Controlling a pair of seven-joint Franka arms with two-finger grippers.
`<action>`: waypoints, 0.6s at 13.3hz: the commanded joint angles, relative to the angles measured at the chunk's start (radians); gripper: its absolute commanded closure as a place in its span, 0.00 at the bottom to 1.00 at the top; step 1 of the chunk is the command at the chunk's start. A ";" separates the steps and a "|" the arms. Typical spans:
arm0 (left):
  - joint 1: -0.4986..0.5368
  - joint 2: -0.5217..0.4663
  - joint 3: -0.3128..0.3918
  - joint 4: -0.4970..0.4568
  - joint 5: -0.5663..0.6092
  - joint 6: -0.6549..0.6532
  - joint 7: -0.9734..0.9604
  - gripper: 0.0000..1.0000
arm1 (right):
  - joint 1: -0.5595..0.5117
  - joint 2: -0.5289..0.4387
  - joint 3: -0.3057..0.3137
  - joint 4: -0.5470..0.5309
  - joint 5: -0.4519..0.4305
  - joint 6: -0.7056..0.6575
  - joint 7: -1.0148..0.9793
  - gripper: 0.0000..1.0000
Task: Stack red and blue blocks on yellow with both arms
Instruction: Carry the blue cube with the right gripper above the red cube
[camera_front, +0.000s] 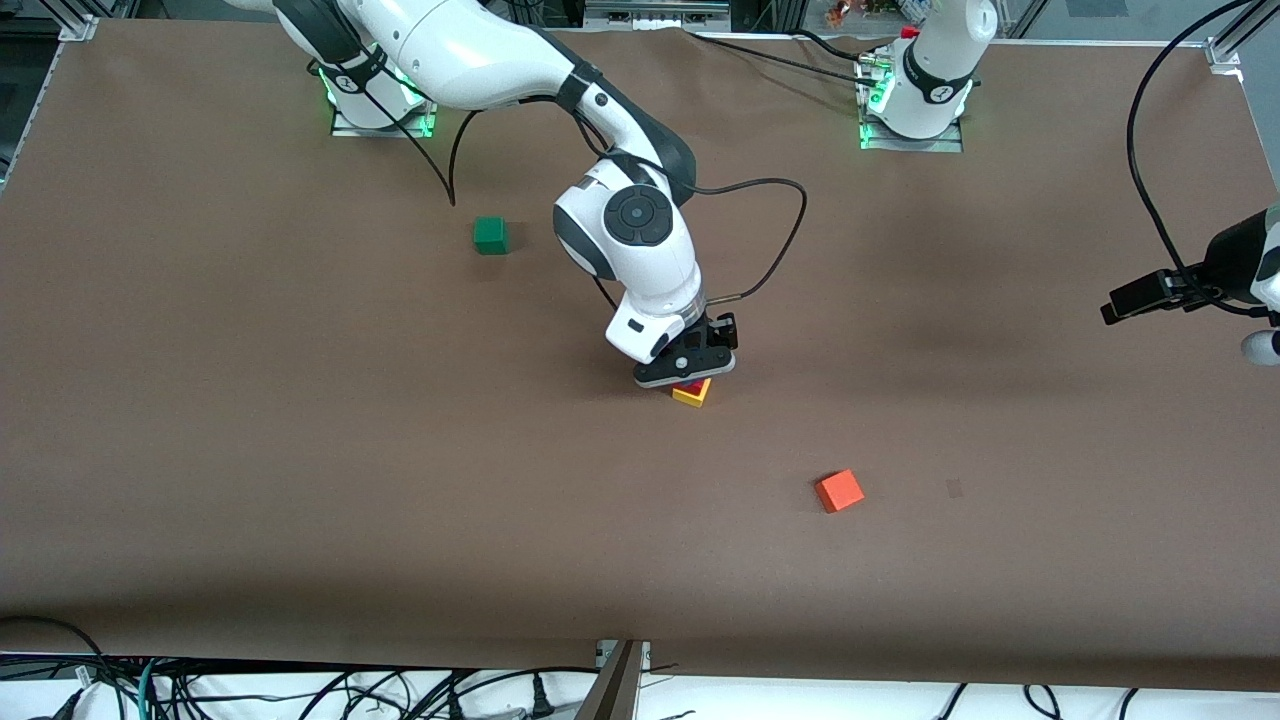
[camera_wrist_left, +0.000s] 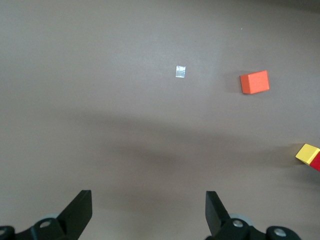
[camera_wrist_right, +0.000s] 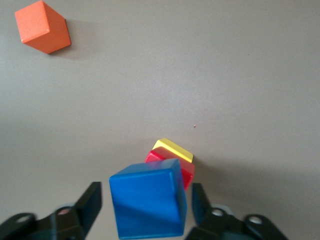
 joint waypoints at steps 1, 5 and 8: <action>-0.003 -0.008 0.000 -0.007 0.018 0.009 0.018 0.00 | 0.020 0.016 -0.019 0.040 -0.020 -0.003 0.031 0.00; -0.002 -0.008 0.000 -0.007 0.016 0.010 0.017 0.00 | 0.011 -0.024 -0.022 0.040 -0.017 -0.056 0.033 0.00; -0.005 -0.008 0.000 -0.004 0.016 0.010 0.017 0.00 | -0.036 -0.119 -0.030 0.040 -0.010 -0.186 0.028 0.00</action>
